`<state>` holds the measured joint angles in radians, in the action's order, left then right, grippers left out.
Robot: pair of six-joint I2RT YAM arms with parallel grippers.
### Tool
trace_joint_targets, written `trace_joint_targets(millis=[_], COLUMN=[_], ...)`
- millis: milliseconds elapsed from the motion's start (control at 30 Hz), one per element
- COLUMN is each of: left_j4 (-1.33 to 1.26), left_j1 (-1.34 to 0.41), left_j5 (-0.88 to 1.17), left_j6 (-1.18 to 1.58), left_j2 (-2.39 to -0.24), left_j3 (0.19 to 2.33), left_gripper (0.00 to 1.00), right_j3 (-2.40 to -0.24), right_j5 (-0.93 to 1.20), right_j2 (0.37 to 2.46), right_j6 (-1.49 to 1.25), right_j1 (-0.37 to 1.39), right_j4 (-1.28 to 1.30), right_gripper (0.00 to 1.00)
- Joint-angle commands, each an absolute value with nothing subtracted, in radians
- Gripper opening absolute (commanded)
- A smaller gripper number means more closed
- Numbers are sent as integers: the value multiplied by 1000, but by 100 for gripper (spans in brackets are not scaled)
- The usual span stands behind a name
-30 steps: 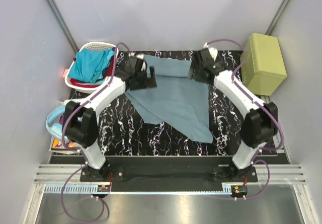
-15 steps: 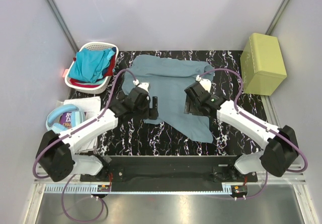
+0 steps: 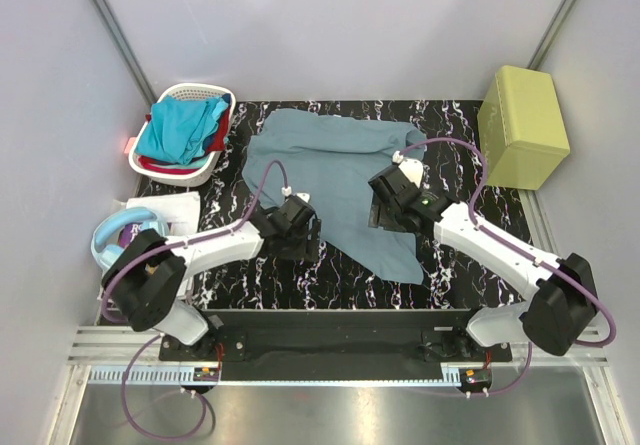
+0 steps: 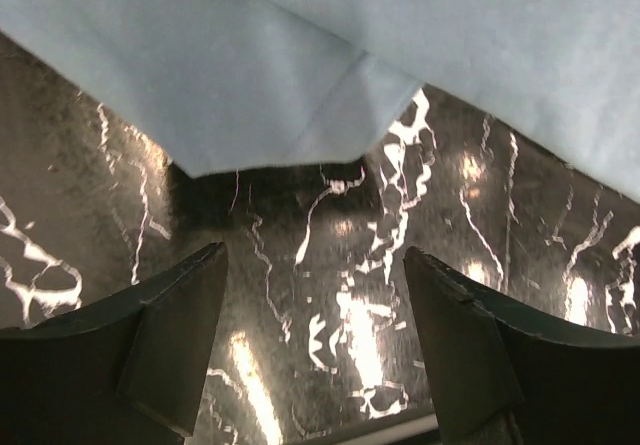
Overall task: Fold and stack the t-shirts
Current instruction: Flatten out the tshirt
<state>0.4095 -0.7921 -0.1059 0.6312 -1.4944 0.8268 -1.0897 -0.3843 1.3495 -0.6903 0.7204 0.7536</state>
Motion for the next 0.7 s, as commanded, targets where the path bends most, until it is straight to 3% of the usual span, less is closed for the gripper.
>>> trace_joint_targets(millis=[0,567,667], left_j4=[319,322,318], left_j1=[-779,-672,-672], left_j5=[-127,-138,-118], left_j6=[660,611,617], left_j2=[-1534,-1626,-1649], left_j3=[845,923,917], left_gripper=[75,74,69], right_j3=[-1083,-1055,-1054], right_j5=[-434,-453,-453], right_j2=[1298,1270,1269], right_j6=[-701,-683,-684], right_j1=[730,730,730], right_j4=[775,787,788], right_gripper=[69,68,65])
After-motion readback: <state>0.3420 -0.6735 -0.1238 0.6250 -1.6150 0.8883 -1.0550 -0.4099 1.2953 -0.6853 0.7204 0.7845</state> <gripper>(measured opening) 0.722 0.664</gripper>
